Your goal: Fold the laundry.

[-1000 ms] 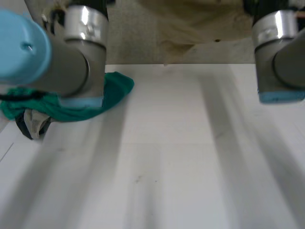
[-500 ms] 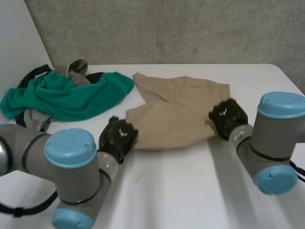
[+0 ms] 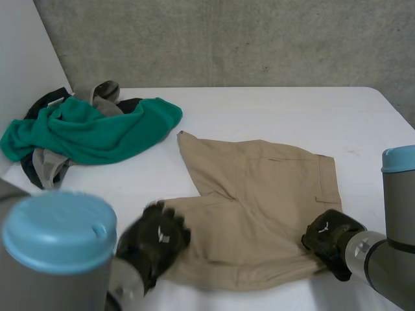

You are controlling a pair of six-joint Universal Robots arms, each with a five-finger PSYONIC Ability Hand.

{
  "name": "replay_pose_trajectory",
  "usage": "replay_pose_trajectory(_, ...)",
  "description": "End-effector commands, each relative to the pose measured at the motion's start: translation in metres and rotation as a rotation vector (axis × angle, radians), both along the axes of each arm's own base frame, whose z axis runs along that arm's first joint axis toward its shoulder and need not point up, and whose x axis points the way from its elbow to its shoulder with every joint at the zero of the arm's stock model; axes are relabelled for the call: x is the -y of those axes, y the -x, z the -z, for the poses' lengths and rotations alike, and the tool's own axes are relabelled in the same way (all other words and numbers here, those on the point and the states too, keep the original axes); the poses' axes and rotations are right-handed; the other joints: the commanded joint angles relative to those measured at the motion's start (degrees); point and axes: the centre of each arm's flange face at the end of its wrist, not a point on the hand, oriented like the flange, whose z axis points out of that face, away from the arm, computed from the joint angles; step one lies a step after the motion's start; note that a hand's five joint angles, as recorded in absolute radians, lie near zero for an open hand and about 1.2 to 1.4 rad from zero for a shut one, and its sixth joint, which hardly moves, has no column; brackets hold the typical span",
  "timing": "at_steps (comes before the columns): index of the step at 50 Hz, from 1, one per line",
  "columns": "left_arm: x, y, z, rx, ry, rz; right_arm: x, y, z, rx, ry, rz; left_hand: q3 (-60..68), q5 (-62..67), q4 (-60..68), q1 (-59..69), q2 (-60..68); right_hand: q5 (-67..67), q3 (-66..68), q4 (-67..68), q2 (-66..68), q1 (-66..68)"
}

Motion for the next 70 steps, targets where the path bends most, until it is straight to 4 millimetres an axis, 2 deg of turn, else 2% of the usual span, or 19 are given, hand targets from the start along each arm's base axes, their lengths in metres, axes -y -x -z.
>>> replay_pose_trajectory(1, 0.069, 0.031, -0.046, -0.243, 0.244, -0.059, 0.006, -0.003, 0.004, 0.027, 0.052, 0.002, -0.89, -0.63, -0.37, -0.95, -0.61, 12.78, 12.16, 11.77, 11.54, 23.56)
replay_pose_trajectory(4, 0.093, 0.053, -0.039, -0.307, 0.271, 0.013, 0.006, -0.003, 0.006, 0.031, 0.065, 0.003, -0.05, 0.22, 0.48, -0.10, 0.23, 12.78, 12.16, 11.77, 11.54, 23.56)
replay_pose_trajectory(7, 0.108, 0.067, -0.031, -0.346, 0.265, 0.097, 0.007, -0.003, 0.008, 0.036, 0.077, 0.003, 0.12, 0.39, 0.65, 0.07, 0.40, 12.78, 12.16, 11.77, 11.54, 23.56)
replay_pose_trajectory(8, 0.116, 0.078, -0.022, -0.364, 0.247, 0.161, 0.007, -0.003, 0.009, 0.038, 0.079, 0.002, 0.62, 0.89, 1.15, 0.56, 0.90, 12.78, 12.16, 11.77, 11.54, 23.56)
replay_pose_trajectory(12, 0.137, 0.097, 0.005, -0.377, 0.206, 0.253, 0.008, -0.004, 0.010, 0.044, 0.092, 0.003, 1.13, 1.39, 1.65, 1.07, 1.41, 12.78, 12.16, 11.77, 11.54, 23.56)
replay_pose_trajectory(16, 0.159, 0.111, 0.021, -0.394, 0.203, 0.277, 0.010, -0.004, 0.011, 0.048, 0.105, 0.003, 6.17, 6.43, 6.69, 6.11, 6.44, 12.78, 12.16, 11.77, 11.54, 23.56)
replay_pose_trajectory(26, 0.182, 0.139, 0.051, -0.444, 0.184, 0.399, 0.011, -0.005, 0.015, 0.051, 0.112, 0.004, 10.89, 11.15, 11.41, 10.83, 11.16, 12.78, 12.16, 11.77, 11.54, 23.56)
replay_pose_trajectory(31, 0.187, 0.146, 0.069, -0.437, 0.093, 0.427, 0.010, -0.005, 0.016, 0.055, 0.117, 0.003, 14.07, 14.34, 14.60, 14.02, 14.35, 12.78, 12.16, 11.77, 11.54, 23.56)
replay_pose_trajectory(38, 0.192, 0.149, 0.088, -0.417, 0.042, 0.422, 0.010, -0.004, 0.018, 0.055, 0.119, 0.003, 23.15, 23.41, 23.67, 23.09, 23.42, 12.78, 12.16, 11.77, 11.54, 23.56)
replay_pose_trajectory(42, 0.194, 0.149, 0.094, -0.412, 0.040, 0.410, 0.010, -0.004, 0.018, 0.055, 0.119, 0.003, 42.46, 42.73, 42.99, 42.40, 42.74, 12.78, 12.16, 11.77, 11.54, 23.56)
replay_pose_trajectory(43, 0.194, 0.148, 0.095, -0.409, 0.039, 0.399, 0.010, -0.004, 0.018, 0.055, 0.119, 0.003, 52.17, 52.44, 52.69, 52.11, 52.45, 12.78, 12.16, 11.77, 11.54, 23.56)
replay_pose_trajectory(46, 0.198, 0.145, 0.091, -0.395, 0.060, 0.346, 0.010, -0.005, 0.017, 0.056, 0.121, 0.003, 67.18, 67.45, 67.71, 67.12, 67.46, 12.78, 12.16, 11.77, 11.54, 23.56)
replay_pose_trajectory(49, 0.204, 0.139, 0.086, -0.370, 0.095, 0.262, 0.011, -0.005, 0.017, 0.058, 0.126, 0.003, 67.22, 67.48, 67.74, 67.16, 67.49, 12.78, 12.16, 11.77, 11.54, 23.56)
replay_pose_trajectory(50, 0.205, 0.134, 0.078, -0.352, 0.116, 0.211, 0.011, -0.005, 0.017, 0.058, 0.126, 0.003, 67.22, 67.48, 67.74, 67.16, 67.49, 12.78, 12.16, 11.77, 11.54, 23.56)
replay_pose_trajectory(53, 0.203, 0.125, 0.071, -0.324, 0.124, 0.155, 0.011, -0.005, 0.017, 0.057, 0.126, 0.002, 67.22, 67.48, 67.74, 67.16, 67.49, 12.78, 12.16, 11.77, 11.54, 23.56)
replay_pose_trajectory(58, 0.190, 0.107, 0.059, -0.258, 0.151, 0.088, 0.011, -0.005, 0.017, 0.059, 0.127, 0.001, 67.22, 67.48, 67.74, 67.16, 67.49, 12.78, 12.16, 11.77, 11.54, 23.56)
replay_pose_trajectory(63, 0.181, 0.083, 0.054, -0.169, 0.175, -0.087, 0.011, -0.005, 0.017, 0.058, 0.127, 0.002, 67.22, 67.48, 67.74, 67.16, 67.49, 12.78, 12.16, 11.77, 11.54, 23.56)
replay_pose_trajectory(68, 0.165, 0.080, 0.057, -0.140, 0.154, -0.115, 0.011, -0.005, 0.017, 0.058, 0.127, 0.002, 66.74, 67.00, 67.26, 66.68, 67.02, 12.78, 12.16, 11.77, 11.54, 23.56)
replay_pose_trajectory(70, 0.160, 0.081, 0.059, -0.139, 0.145, -0.109, 0.011, -0.005, 0.017, 0.059, 0.127, 0.003, 47.66, 47.92, 48.18, 47.60, 47.94, 12.78, 12.16, 11.77, 11.54, 23.56)
